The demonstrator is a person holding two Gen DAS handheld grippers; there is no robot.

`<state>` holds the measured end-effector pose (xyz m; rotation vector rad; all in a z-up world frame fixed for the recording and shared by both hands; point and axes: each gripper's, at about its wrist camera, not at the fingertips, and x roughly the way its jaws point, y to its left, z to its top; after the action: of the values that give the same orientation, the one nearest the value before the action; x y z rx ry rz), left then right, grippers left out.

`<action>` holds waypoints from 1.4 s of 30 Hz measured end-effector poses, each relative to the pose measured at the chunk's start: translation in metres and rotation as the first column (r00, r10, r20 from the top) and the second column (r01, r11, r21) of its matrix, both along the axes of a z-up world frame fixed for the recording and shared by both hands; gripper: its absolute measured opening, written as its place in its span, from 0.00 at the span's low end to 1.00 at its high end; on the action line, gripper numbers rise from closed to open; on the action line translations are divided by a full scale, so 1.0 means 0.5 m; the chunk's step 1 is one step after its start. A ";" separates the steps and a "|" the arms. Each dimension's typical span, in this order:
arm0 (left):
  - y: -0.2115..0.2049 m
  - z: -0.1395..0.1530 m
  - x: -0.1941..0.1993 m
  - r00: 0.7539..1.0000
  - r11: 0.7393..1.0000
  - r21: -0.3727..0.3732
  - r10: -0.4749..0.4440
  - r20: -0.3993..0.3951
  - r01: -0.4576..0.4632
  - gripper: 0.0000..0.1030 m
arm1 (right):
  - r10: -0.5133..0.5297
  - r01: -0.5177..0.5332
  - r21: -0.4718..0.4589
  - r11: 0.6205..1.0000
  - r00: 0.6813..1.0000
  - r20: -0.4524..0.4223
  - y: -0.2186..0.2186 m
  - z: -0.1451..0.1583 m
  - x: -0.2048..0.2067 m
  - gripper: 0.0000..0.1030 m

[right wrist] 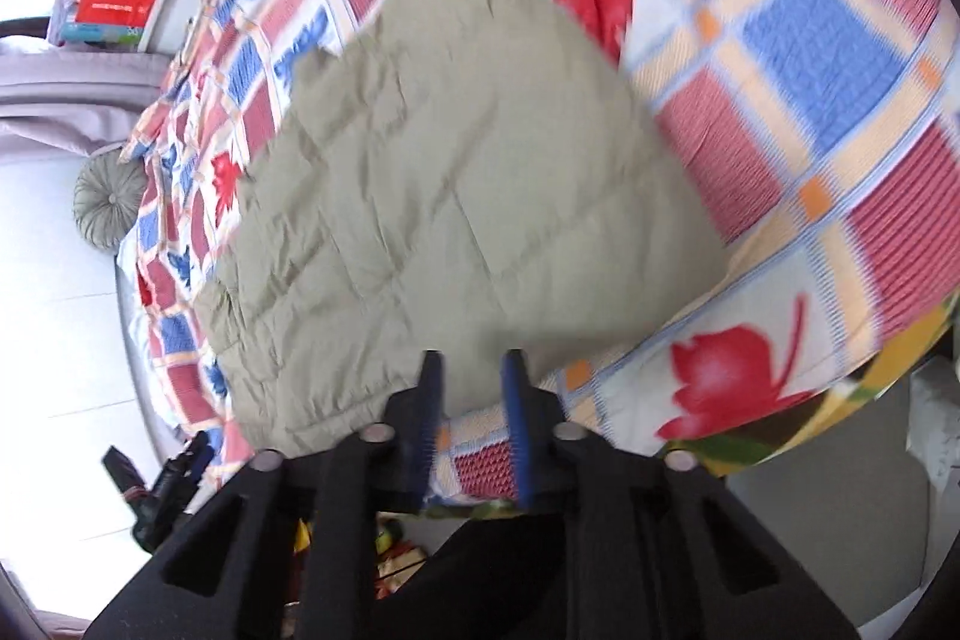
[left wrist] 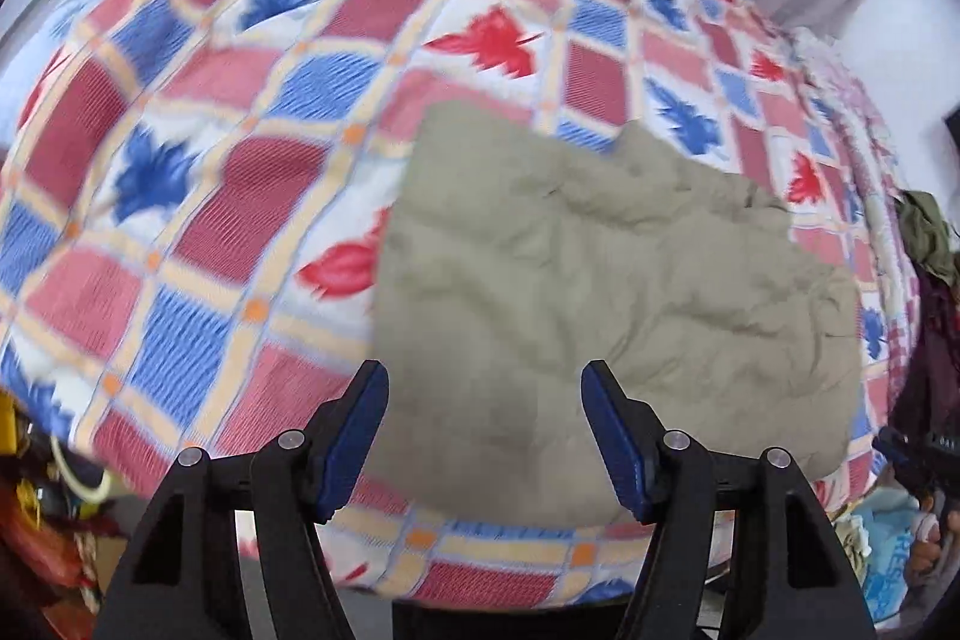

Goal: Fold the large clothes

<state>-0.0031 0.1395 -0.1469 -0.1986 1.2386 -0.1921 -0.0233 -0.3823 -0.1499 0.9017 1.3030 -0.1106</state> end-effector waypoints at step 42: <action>-0.062 -0.321 0.336 0.989 0.985 0.092 0.147 0.016 -0.148 0.59 | 0.066 -0.053 -0.263 0.963 0.997 0.042 -0.095 -0.232 0.251 0.00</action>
<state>0.1647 0.1084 -0.3075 -0.2072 1.2160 -0.0069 0.1020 -0.4295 -0.2660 0.6354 1.2334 -0.2068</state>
